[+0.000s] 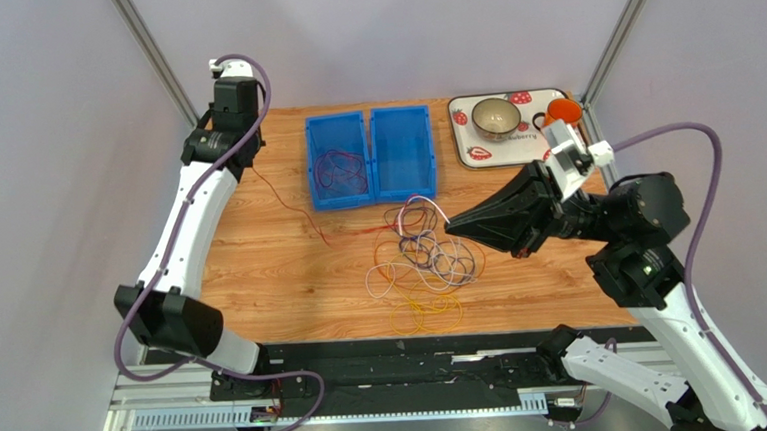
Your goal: Untangle the cables
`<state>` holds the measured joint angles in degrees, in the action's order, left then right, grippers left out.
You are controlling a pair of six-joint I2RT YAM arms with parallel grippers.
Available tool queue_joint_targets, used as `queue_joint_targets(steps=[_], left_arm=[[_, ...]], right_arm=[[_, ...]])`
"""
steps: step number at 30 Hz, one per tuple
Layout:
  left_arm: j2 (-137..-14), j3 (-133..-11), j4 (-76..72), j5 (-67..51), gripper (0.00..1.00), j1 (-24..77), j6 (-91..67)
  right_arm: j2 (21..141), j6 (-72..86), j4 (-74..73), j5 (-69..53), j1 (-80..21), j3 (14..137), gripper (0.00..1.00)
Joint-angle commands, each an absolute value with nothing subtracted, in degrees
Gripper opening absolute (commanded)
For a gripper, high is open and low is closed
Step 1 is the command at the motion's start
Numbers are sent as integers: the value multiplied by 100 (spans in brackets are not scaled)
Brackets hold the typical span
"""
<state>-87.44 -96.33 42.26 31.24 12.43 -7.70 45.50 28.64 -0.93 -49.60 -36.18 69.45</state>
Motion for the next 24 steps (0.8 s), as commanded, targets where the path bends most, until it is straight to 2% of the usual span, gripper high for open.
queue_joint_targets(steps=[1, 5, 13, 24], left_arm=[[-7884, -9668, 3973, 2225, 0, 1389, -1309], [-7857, -9817, 3929, 1383, 0, 1485, -1354], [-7980, -10167, 2725, -903, 0, 1880, -1011], [-9245, -11768, 2830, -1037, 0, 1960, -1064]], right_arm=[[4948, 3014, -123, -4467, -3612, 6777, 0], [5281, 3234, 193, -4201, -3612, 6400, 0], [6257, 3647, 570, -3893, -3604, 6188, 0], [6363, 3384, 396, -3595, -3604, 6363, 0]])
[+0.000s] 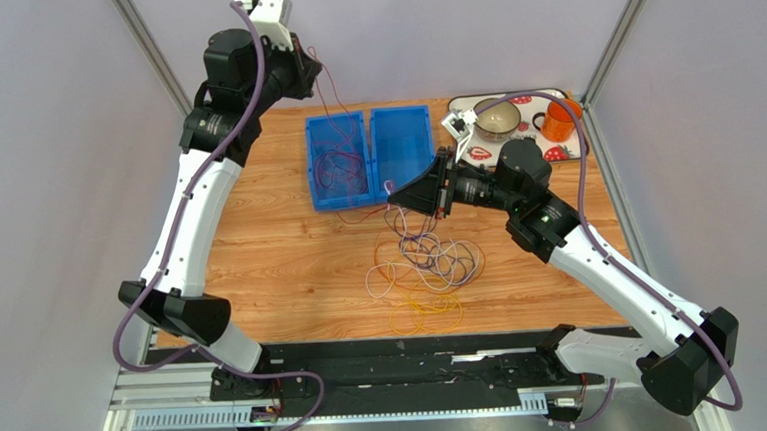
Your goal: Untangle the cables
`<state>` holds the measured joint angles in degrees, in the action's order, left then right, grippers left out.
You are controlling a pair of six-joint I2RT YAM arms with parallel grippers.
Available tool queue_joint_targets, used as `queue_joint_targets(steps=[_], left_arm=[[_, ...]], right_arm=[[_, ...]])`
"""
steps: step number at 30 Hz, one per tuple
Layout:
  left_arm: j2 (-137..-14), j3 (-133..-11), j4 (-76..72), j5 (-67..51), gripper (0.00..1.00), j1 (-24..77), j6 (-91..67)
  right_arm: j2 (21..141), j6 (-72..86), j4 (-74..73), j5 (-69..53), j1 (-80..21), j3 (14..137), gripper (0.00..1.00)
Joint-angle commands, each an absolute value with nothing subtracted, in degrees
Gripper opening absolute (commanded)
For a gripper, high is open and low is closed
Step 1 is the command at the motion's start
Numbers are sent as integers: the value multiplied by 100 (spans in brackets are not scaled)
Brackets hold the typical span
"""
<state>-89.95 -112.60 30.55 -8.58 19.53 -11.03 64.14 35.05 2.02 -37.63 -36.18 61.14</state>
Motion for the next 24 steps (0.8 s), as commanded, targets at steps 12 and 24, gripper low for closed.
queue_joint_targets(steps=[12, 24], left_arm=[[-10169, -11735, 2278, -695, 0, 1951, -923], [-10538, -10926, 1644, -431, 0, 1661, -1520]], right_arm=[[6688, 3402, 519, -3674, -3612, 6267, 0], [6864, 3357, 554, -3771, -3604, 6179, 0]])
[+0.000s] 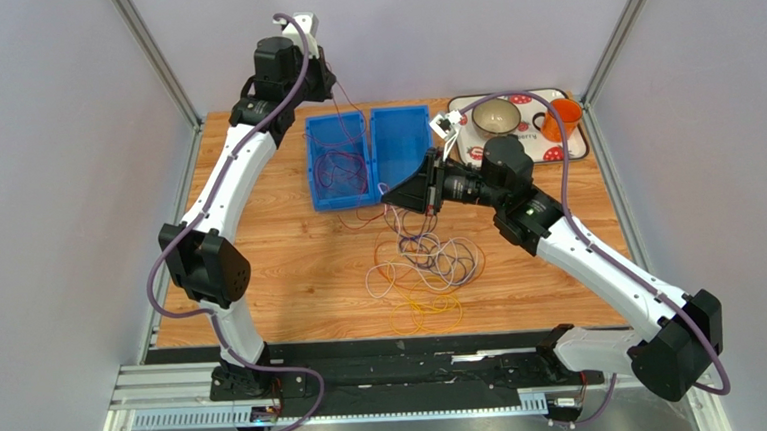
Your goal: Untangle the cables
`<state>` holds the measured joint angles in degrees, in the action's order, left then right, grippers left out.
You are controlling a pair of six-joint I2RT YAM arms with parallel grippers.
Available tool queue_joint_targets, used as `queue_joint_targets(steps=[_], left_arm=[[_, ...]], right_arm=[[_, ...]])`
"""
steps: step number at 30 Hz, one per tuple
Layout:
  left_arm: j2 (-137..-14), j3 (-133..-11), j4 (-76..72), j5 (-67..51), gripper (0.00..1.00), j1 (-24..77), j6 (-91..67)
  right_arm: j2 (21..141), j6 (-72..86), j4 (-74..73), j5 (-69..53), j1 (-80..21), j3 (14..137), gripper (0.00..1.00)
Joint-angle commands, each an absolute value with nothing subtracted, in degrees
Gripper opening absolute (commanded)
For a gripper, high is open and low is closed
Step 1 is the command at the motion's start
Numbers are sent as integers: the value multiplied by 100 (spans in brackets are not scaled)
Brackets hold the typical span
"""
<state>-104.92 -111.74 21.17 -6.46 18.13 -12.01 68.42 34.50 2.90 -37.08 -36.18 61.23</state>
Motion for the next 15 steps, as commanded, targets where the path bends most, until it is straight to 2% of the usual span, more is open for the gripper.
queue_joint_targets(steps=[1, 8, 15], left_arm=[[-10547, -10873, 1609, -422, 0, 1644, -1538], [-10705, -10846, 1758, -9, 0, 1556, -1573], [-11407, -11434, 2136, 141, 0, 1556, -1565]], right_arm=[[6864, 3357, 562, -3779, -3604, 6161, 0], [6926, 3392, 633, -3788, -3612, 6108, 0], [7058, 3480, 703, -3885, -3612, 6135, 0]])
